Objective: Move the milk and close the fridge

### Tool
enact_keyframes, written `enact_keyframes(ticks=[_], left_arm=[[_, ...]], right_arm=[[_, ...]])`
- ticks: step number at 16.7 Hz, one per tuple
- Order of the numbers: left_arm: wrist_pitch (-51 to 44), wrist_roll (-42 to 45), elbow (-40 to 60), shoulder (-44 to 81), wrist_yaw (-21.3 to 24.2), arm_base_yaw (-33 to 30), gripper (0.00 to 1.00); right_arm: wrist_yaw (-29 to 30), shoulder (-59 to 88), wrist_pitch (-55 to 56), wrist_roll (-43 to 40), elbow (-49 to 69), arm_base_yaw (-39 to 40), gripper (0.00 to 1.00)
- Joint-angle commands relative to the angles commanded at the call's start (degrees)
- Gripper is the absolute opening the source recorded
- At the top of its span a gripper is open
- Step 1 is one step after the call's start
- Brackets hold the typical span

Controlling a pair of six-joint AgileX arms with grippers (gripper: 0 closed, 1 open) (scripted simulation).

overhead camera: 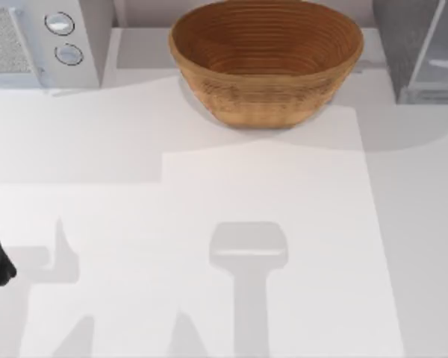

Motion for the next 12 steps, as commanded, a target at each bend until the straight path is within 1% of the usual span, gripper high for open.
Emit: enact_keyframes(ticks=[3,5,8,12], left_arm=[[0.0,0.0,0.0,0.0,0.0,0.0,1.0],[0.0,0.0,0.0,0.0,0.0,0.0,1.0],[0.0,0.0,0.0,0.0,0.0,0.0,1.0],[0.0,0.0,0.0,0.0,0.0,0.0,1.0]], right_arm=[[-0.01,0.33,1.62,1.95,0.25,1.87,1.0],[0.11,0.81,5.25,6.23,0.66,5.66,1.0],[0.69,1.56,13.69,16.66,1.24,13.78,1.0],[2.43,2.3,28.4,34.99,1.31,26.14,1.0]])
